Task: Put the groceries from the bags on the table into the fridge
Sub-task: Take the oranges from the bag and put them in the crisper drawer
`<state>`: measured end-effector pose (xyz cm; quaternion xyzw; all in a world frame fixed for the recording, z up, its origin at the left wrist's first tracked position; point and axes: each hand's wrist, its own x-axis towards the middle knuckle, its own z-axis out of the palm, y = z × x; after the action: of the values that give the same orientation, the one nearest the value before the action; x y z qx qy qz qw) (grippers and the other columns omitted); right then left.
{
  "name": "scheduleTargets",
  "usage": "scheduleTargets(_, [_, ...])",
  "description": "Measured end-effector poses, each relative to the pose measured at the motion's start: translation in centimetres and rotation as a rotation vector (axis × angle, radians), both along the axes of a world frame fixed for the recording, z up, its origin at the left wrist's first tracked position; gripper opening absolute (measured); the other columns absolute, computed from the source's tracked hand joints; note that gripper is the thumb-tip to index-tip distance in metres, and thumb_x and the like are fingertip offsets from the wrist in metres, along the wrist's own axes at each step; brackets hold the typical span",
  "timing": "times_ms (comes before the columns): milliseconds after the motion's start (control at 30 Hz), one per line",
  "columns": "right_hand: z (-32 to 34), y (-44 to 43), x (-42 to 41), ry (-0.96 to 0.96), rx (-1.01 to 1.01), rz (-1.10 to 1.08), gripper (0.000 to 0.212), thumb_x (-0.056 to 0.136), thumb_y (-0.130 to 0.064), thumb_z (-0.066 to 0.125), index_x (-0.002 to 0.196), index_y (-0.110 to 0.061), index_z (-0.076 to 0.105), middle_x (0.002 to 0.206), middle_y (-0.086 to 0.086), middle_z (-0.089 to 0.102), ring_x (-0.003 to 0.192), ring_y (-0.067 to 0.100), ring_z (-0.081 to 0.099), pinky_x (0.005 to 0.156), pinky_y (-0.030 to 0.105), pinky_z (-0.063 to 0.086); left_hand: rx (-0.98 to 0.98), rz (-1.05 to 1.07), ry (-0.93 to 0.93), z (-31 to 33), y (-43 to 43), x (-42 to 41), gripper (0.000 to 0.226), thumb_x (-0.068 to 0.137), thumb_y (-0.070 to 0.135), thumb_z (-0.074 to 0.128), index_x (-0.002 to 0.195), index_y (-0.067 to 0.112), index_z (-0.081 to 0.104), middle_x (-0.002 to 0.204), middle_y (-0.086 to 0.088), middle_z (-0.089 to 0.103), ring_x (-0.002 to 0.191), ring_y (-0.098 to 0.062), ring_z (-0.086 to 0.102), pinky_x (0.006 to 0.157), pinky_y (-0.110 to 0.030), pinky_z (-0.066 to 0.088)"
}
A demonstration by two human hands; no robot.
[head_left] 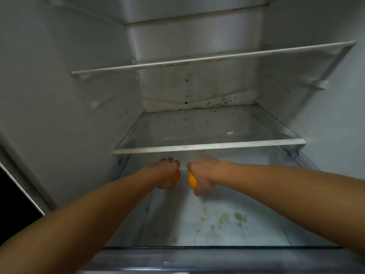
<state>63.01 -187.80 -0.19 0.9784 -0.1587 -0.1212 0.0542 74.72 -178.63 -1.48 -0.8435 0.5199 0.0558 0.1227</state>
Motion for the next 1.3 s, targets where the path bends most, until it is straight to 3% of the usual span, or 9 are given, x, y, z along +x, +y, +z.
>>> scheduleTargets(167, [-1.1, 0.2, 0.5, -0.054, 0.022, -0.025, 0.063, 0.078, -0.040, 0.071, 0.129, -0.016, 0.043, 0.122, 0.013, 0.054, 0.109, 0.033, 0.056, 0.073, 0.031, 0.039, -0.023, 0.000, 0.024, -0.6, 0.1, 0.6, 0.054, 0.087, 0.020, 0.059, 0.134, 0.007, 0.037, 0.131, -0.018, 0.041, 0.120, -0.037, 0.045, 0.094, -0.043, 0.042])
scheduleTargets(400, [0.4, 0.2, -0.8, 0.003, 0.020, -0.094, 0.069, 0.077, -0.045, 0.074, 0.131, -0.014, 0.043, 0.125, 0.013, 0.056, 0.111, 0.032, 0.058, 0.079, 0.032, 0.044, 0.050, -0.002, 0.027, 0.5, 1.1, 0.8, 0.076, 0.073, 0.038, 0.079, 0.133, 0.010, 0.039, 0.130, -0.015, 0.043, 0.115, -0.033, 0.052, 0.091, -0.038, 0.047])
scheduleTargets(500, [1.4, 0.1, -2.1, 0.020, 0.025, -0.142, 0.065, 0.077, -0.046, 0.074, 0.128, -0.015, 0.049, 0.123, 0.010, 0.060, 0.109, 0.030, 0.059, 0.083, 0.031, 0.046, 0.085, -0.032, 0.001, 0.8, 1.6, 0.5, 0.073, 0.072, 0.039, 0.080, 0.128, 0.010, 0.044, 0.128, -0.014, 0.051, 0.112, -0.030, 0.055, 0.087, -0.034, 0.045])
scheduleTargets(600, [2.1, 0.3, -3.7, 0.011, 0.040, -0.184, 0.065, 0.078, -0.046, 0.073, 0.132, -0.015, 0.051, 0.125, 0.011, 0.060, 0.111, 0.031, 0.058, 0.092, 0.039, 0.049, 0.094, -0.055, -0.025, 0.9, 2.2, 0.1, 0.070, 0.073, 0.038, 0.080, 0.126, 0.010, 0.045, 0.125, -0.012, 0.054, 0.111, -0.029, 0.056, 0.086, -0.035, 0.046])
scheduleTargets(767, [4.5, 2.1, -6.2, -0.053, 0.021, -0.175, 0.059, 0.084, -0.043, 0.070, 0.131, -0.014, 0.052, 0.124, 0.010, 0.059, 0.110, 0.030, 0.056, 0.091, 0.040, 0.049, 0.058, -0.047, -0.044, 2.6, 4.3, -1.1, 0.062, 0.075, 0.033, 0.078, 0.125, 0.010, 0.049, 0.123, -0.013, 0.056, 0.108, -0.029, 0.056, 0.084, -0.036, 0.047])
scheduleTargets(1067, [8.8, 6.8, -9.3, -0.292, -0.125, -0.029, 0.051, 0.088, -0.042, 0.064, 0.132, -0.019, 0.052, 0.122, 0.009, 0.058, 0.106, 0.029, 0.058, 0.082, 0.038, 0.049, -0.220, 0.030, -0.257, 7.9, 11.4, -6.6, 0.036, 0.088, 0.030, 0.060, 0.122, 0.017, 0.056, 0.122, -0.012, 0.058, 0.108, -0.032, 0.057, 0.085, -0.038, 0.050])
scheduleTargets(1300, [9.8, 12.2, -13.3, -0.605, -0.224, 0.220, 0.039, 0.091, -0.043, 0.053, 0.125, -0.024, 0.055, 0.117, 0.005, 0.064, 0.104, 0.029, 0.059, 0.078, 0.037, 0.046, -0.522, 0.001, -0.560, 8.5, 21.1, -14.9, 0.027, 0.090, 0.026, 0.046, 0.112, 0.015, 0.057, 0.110, -0.009, 0.060, 0.095, -0.037, 0.060, 0.062, -0.036, 0.038])
